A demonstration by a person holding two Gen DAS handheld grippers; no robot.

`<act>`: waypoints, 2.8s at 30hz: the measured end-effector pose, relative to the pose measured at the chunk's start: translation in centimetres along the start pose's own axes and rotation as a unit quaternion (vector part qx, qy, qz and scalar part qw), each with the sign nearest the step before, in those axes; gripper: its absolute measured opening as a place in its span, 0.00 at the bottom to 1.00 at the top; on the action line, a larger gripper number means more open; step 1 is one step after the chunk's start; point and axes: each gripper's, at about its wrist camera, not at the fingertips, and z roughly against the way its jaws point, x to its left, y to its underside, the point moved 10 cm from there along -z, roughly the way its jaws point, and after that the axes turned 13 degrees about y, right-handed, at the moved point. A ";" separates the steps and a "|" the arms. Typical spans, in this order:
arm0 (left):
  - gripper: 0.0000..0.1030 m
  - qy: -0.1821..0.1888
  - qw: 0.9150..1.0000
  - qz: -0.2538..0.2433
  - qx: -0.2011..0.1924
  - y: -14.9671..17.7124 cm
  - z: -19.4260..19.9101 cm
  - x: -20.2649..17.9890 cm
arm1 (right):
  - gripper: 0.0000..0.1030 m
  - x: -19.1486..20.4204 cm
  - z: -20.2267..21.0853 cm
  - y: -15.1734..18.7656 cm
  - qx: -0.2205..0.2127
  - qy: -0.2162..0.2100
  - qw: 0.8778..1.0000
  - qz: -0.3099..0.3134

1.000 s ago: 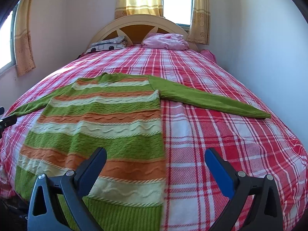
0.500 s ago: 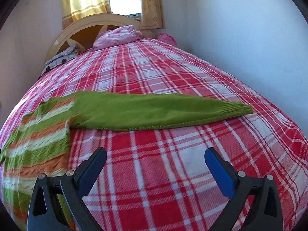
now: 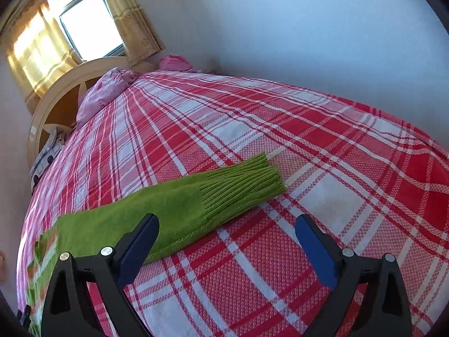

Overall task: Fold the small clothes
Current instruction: 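Grasp the green sleeve cuff with the right tool and lift it, then lay the held sleeve across the sweater body and open the right tool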

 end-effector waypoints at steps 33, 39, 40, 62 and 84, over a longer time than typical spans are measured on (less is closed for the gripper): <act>1.00 -0.016 0.998 0.058 -0.014 0.1 1.1 5.8 | 0.06 18.1 9.6 -9.4 -0.083 -0.159 0.979 0.103; 1.00 -0.024 0.996 0.083 -0.021 0.4 1.7 8.5 | 0.06 24.6 12.7 -9.1 -0.101 -0.188 0.966 0.148; 1.00 -0.026 0.995 0.089 -0.022 0.6 1.8 9.0 | 0.06 25.5 13.3 -9.0 -0.105 -0.194 0.963 0.154; 1.00 -0.048 0.988 0.145 -0.026 3.5 4.0 17.3 | 0.05 49.6 25.4 2.6 -0.161 -0.311 0.869 0.350; 1.00 -0.040 0.993 0.110 -0.026 3.3 5.5 15.9 | 0.18 48.4 17.4 37.7 -0.055 -0.315 0.669 0.671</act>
